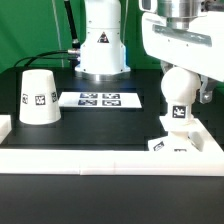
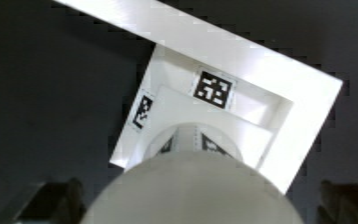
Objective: Assemble lamp
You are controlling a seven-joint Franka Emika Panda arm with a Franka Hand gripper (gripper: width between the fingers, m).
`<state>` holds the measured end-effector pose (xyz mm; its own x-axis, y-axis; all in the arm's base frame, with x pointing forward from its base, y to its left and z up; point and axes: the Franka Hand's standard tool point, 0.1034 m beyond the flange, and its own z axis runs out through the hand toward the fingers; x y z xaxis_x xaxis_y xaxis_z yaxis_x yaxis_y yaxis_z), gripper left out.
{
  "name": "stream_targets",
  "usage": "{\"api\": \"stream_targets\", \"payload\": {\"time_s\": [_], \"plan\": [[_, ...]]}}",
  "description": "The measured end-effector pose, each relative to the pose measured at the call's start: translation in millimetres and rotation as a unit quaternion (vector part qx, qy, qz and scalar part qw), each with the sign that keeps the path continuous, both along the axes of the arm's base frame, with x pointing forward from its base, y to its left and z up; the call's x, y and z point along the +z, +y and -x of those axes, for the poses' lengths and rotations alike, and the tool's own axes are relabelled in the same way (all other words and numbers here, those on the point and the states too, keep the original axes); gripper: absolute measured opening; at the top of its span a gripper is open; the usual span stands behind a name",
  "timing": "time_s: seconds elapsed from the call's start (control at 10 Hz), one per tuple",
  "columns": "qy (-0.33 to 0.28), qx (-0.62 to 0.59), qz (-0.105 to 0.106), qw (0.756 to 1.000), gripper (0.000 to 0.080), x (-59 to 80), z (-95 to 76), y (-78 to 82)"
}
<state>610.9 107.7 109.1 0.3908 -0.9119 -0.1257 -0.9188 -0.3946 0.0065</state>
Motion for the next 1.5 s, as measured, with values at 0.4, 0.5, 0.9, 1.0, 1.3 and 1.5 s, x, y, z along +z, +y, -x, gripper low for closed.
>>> {"api": "stream_targets", "payload": {"time_s": [0.4, 0.5, 0.9, 1.0, 1.3, 1.5], "plan": [[-0.018, 0.16, -0.007, 0.987, 0.0699, -0.1, 0.2, 0.6], [-0.024, 0.219, -0.01, 0.975, 0.0699, -0.2, 0.2, 0.6], [-0.045, 0.407, -0.02, 0.912, 0.0699, 0.1, -0.5, -2.7], [-0.051, 0.456, -0.022, 0.888, 0.0699, 0.9, -1.4, -2.8], [-0.067, 0.588, -0.03, 0.806, 0.0699, 4.6, -5.1, -5.6], [-0.072, 0.646, -0.032, 0.759, 0.0699, 5.4, -5.2, -4.5]]}}
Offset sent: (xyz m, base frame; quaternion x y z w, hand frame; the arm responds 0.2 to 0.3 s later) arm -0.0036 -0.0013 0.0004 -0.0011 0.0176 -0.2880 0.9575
